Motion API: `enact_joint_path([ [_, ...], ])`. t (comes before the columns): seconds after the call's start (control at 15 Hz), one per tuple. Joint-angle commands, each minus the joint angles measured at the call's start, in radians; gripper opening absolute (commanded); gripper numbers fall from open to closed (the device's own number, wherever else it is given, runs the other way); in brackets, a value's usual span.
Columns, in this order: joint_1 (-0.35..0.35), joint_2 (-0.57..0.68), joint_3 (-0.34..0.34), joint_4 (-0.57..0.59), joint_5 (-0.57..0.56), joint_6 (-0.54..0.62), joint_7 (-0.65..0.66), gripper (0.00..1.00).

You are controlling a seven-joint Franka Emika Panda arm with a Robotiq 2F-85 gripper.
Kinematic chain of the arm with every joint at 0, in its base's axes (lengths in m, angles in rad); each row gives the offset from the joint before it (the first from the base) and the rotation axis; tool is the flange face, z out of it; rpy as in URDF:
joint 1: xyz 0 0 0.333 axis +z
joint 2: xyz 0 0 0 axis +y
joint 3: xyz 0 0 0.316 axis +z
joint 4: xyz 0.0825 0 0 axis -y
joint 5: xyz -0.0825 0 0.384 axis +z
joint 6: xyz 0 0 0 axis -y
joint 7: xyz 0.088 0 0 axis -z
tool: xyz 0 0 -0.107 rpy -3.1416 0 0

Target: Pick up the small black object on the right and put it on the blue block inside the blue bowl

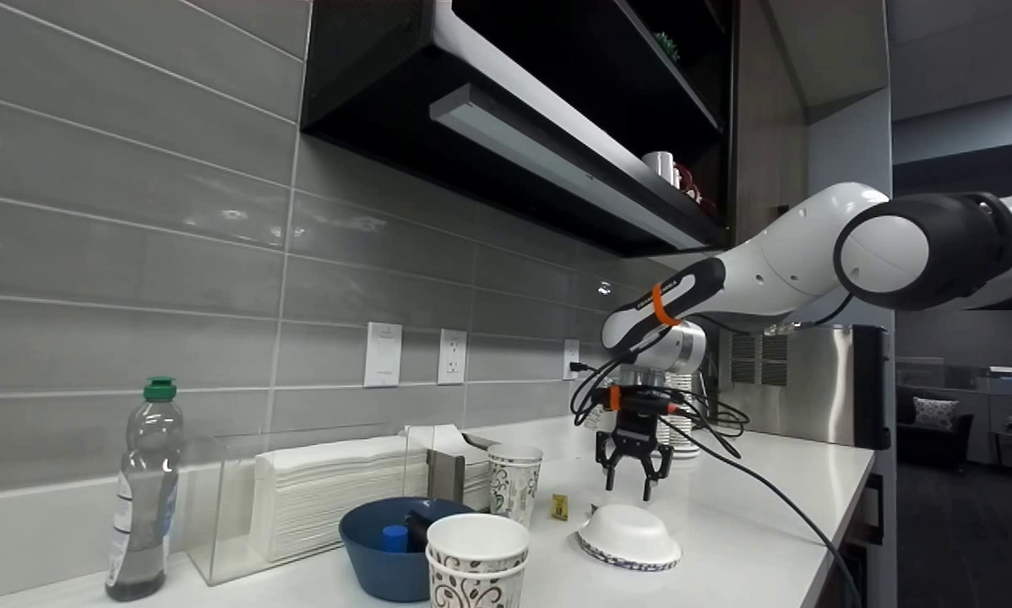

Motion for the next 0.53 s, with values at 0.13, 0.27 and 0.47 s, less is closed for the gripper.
enact_joint_path([
  [0.13,0.02,-0.081,-0.001,-0.126,-0.013,0.037,0.054,1.0],
  [0.27,0.019,-0.098,0.003,-0.147,-0.018,0.012,0.034,1.0],
  [0.47,0.018,-0.125,0.013,-0.183,-0.008,-0.015,0.007,1.0],
])
